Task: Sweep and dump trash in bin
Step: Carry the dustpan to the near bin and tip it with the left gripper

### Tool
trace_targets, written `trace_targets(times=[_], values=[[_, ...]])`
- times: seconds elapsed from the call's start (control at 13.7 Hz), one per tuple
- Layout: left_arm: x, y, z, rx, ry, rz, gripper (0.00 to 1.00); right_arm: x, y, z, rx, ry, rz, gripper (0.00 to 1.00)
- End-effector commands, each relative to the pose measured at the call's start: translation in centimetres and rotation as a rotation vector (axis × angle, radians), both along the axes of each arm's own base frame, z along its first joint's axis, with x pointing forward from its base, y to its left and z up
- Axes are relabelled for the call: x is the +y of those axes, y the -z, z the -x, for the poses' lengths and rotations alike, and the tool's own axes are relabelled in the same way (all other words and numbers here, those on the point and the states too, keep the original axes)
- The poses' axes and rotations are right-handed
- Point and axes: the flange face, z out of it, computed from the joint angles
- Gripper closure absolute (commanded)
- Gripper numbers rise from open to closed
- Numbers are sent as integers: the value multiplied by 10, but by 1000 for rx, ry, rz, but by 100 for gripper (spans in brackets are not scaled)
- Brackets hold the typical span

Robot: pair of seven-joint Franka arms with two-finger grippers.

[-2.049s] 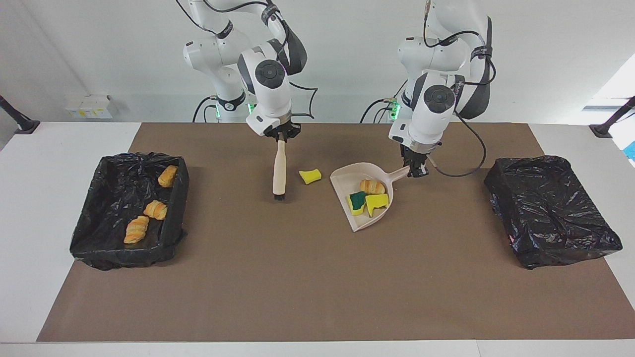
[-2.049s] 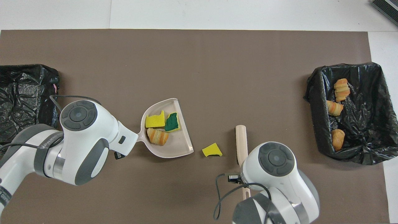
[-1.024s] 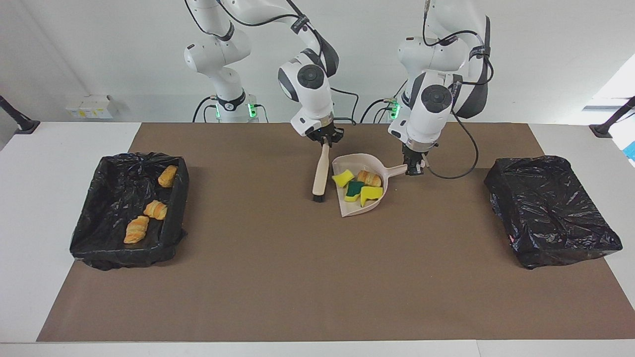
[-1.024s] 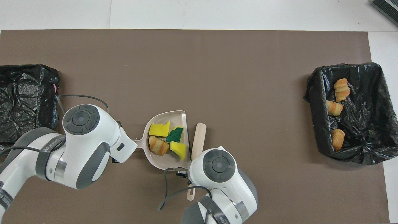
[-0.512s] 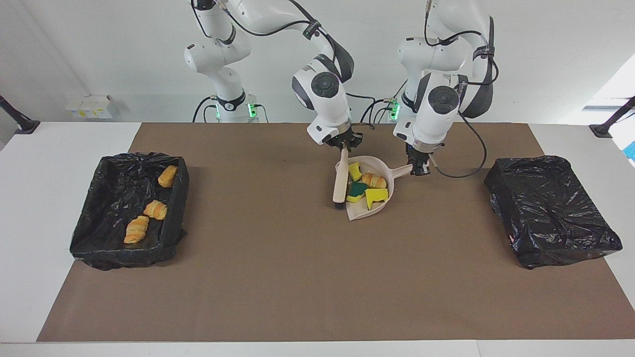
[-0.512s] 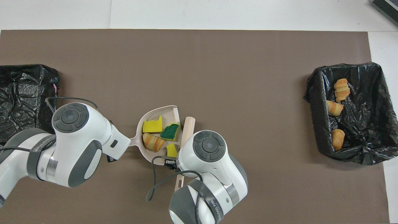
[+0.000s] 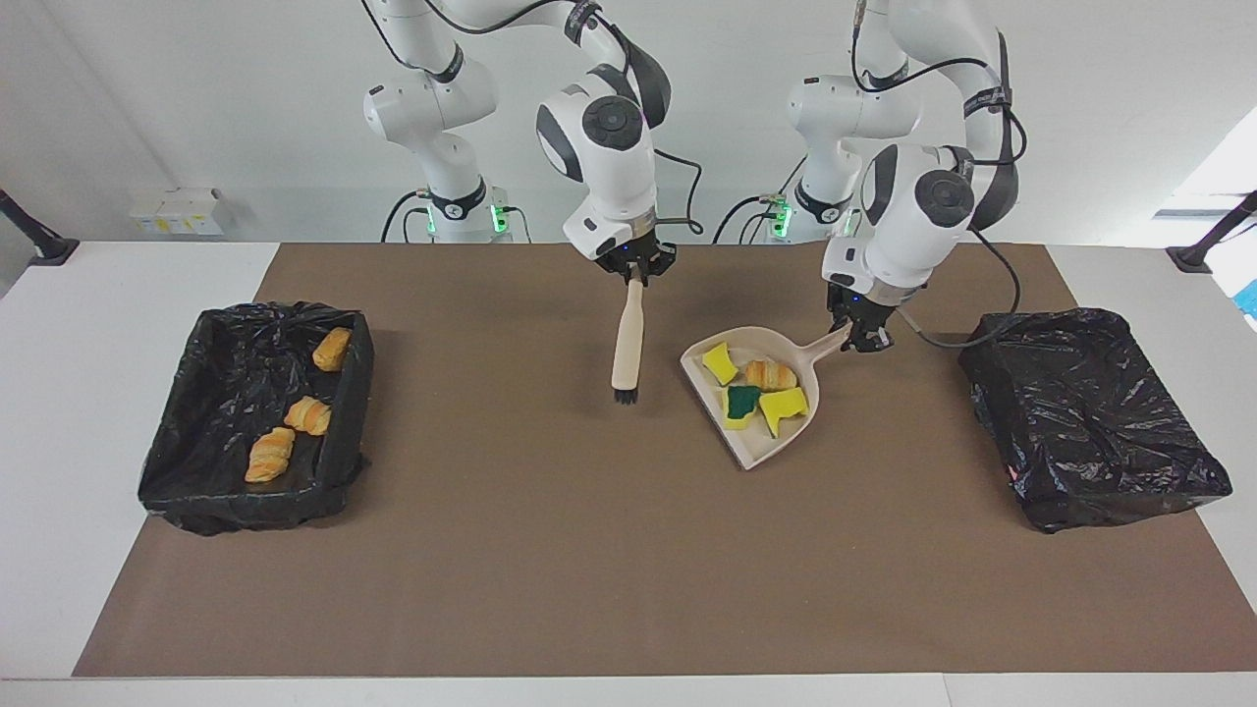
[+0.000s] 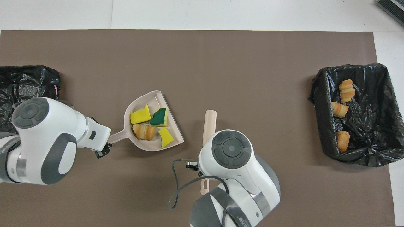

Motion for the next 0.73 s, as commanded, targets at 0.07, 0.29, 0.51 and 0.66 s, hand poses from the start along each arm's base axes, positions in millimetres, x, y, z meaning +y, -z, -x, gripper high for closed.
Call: trace_targets(times=[0.07, 0.29, 0.51, 0.66], values=[[39, -46, -12, -108, -130, 74, 100, 36, 13, 56, -57, -88, 5, 100], [83, -82, -28, -185, -218, 95, 100, 75, 38, 89, -78, -76, 10, 100], [140, -106, -38, -197, -347, 131, 100, 95, 62, 103, -85, -50, 32, 100], [181, -116, -39, -195, -424, 128, 100, 103, 74, 110, -82, -70, 31, 100]])
